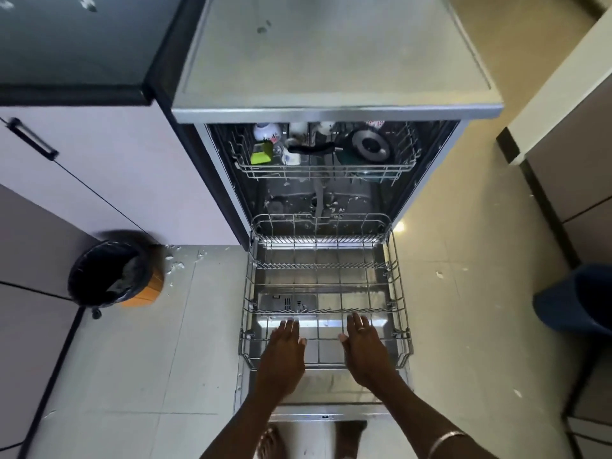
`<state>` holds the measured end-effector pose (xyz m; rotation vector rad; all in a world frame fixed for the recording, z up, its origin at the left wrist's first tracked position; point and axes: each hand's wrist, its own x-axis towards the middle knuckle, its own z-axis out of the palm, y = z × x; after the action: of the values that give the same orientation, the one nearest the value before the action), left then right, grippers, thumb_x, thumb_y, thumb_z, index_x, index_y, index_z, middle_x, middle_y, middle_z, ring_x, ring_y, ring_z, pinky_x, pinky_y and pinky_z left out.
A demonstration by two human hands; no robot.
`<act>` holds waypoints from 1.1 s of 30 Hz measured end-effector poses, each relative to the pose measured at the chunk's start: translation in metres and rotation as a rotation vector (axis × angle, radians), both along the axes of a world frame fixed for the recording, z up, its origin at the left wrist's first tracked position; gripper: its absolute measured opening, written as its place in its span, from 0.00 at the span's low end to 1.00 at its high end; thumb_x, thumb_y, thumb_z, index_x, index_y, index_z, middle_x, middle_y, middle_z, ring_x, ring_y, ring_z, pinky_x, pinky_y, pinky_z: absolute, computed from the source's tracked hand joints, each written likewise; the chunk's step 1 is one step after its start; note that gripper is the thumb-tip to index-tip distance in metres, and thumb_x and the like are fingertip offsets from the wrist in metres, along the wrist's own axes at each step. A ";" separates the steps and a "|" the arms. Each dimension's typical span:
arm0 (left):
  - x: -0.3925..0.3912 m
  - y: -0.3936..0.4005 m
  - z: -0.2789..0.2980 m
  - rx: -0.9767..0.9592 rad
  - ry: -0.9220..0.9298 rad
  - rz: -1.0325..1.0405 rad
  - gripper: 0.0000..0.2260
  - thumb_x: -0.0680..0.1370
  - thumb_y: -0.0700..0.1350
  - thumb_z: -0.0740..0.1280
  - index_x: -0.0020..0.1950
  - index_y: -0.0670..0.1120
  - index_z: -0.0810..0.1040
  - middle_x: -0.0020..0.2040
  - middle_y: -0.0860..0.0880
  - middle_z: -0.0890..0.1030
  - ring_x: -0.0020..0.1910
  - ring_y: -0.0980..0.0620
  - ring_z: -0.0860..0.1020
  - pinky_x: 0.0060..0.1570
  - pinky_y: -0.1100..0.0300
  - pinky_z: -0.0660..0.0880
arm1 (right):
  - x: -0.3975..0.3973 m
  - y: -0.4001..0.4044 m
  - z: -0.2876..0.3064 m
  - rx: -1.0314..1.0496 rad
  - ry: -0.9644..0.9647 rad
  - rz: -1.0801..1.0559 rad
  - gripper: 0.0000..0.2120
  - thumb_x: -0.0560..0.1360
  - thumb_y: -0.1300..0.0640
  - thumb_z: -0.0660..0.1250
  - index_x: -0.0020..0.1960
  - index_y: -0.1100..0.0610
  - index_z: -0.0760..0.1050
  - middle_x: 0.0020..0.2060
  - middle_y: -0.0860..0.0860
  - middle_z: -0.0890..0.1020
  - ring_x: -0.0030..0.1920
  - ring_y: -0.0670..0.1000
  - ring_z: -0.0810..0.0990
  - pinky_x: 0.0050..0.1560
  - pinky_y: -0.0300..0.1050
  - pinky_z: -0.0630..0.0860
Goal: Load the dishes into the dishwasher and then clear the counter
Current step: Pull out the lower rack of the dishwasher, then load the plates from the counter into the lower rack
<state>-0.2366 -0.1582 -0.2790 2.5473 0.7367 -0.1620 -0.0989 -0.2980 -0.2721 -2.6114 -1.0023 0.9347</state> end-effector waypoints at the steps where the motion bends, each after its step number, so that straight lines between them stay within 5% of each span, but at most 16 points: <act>1: 0.000 0.002 0.015 -0.029 0.008 0.020 0.22 0.84 0.48 0.57 0.77 0.41 0.63 0.76 0.43 0.65 0.77 0.46 0.60 0.74 0.56 0.58 | -0.001 0.002 0.014 0.002 -0.013 0.001 0.27 0.85 0.49 0.46 0.79 0.61 0.48 0.79 0.57 0.51 0.79 0.56 0.46 0.77 0.48 0.46; 8: -0.009 -0.003 0.120 -0.037 -0.009 0.044 0.22 0.85 0.48 0.51 0.78 0.42 0.58 0.78 0.44 0.60 0.78 0.46 0.56 0.75 0.56 0.53 | -0.021 0.020 0.128 0.064 -0.058 0.013 0.22 0.84 0.54 0.51 0.75 0.64 0.60 0.76 0.62 0.59 0.77 0.61 0.54 0.76 0.55 0.56; 12: -0.020 -0.012 0.164 -0.103 -0.015 0.056 0.21 0.85 0.47 0.50 0.77 0.43 0.61 0.78 0.44 0.61 0.78 0.47 0.55 0.75 0.56 0.52 | -0.035 0.026 0.176 0.059 -0.017 -0.054 0.27 0.85 0.50 0.48 0.77 0.65 0.54 0.77 0.62 0.57 0.78 0.60 0.53 0.77 0.55 0.55; 16: -0.032 -0.008 0.208 -0.123 0.018 0.047 0.21 0.85 0.46 0.50 0.77 0.41 0.60 0.78 0.43 0.60 0.78 0.45 0.55 0.76 0.52 0.53 | -0.051 0.033 0.218 0.055 -0.048 -0.070 0.31 0.82 0.43 0.42 0.73 0.65 0.60 0.72 0.63 0.65 0.73 0.62 0.62 0.72 0.57 0.64; 18: -0.038 -0.001 0.224 -0.136 0.031 0.054 0.21 0.85 0.46 0.50 0.77 0.41 0.60 0.78 0.42 0.60 0.78 0.44 0.56 0.77 0.50 0.54 | -0.056 0.036 0.227 0.053 -0.067 -0.054 0.38 0.77 0.39 0.36 0.72 0.65 0.62 0.70 0.63 0.67 0.71 0.62 0.65 0.70 0.58 0.66; 22: -0.049 0.025 0.241 -0.146 0.014 0.074 0.21 0.85 0.48 0.50 0.76 0.42 0.62 0.77 0.42 0.62 0.77 0.44 0.57 0.76 0.48 0.57 | -0.062 0.049 0.245 0.039 -0.047 -0.054 0.28 0.84 0.47 0.46 0.75 0.65 0.58 0.74 0.62 0.63 0.75 0.61 0.59 0.74 0.59 0.61; 33: -0.072 0.107 0.262 -0.109 -0.015 0.178 0.23 0.85 0.50 0.49 0.79 0.42 0.56 0.79 0.42 0.58 0.79 0.44 0.54 0.76 0.53 0.49 | -0.065 0.108 0.252 0.132 -0.099 0.007 0.27 0.84 0.47 0.46 0.78 0.62 0.54 0.77 0.60 0.58 0.78 0.59 0.54 0.77 0.55 0.55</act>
<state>-0.3088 -0.0516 -0.0168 2.3637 0.9183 -0.1204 -0.1640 -0.1895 -0.0199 -2.5668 -1.0584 0.7205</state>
